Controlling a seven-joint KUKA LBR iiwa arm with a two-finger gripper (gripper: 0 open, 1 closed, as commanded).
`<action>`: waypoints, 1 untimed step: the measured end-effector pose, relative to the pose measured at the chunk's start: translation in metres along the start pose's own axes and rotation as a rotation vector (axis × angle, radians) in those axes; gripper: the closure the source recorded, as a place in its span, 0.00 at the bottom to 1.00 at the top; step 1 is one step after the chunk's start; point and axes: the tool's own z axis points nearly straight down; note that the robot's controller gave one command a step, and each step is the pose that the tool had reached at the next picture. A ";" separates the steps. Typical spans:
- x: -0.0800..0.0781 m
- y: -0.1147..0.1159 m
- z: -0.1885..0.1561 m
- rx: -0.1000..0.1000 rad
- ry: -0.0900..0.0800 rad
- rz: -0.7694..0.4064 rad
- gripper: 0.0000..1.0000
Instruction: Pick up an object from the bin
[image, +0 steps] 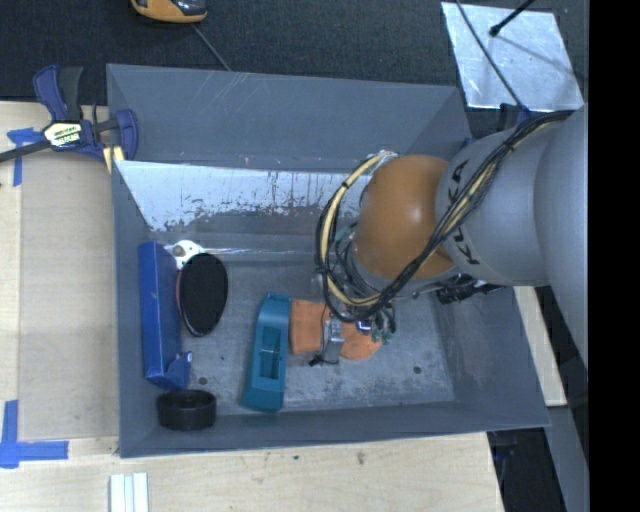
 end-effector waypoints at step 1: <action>-0.004 -0.011 0.019 0.001 0.004 -0.044 0.00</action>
Offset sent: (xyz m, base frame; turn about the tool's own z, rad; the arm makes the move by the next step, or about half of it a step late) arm -0.0104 0.0013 -0.0317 0.0504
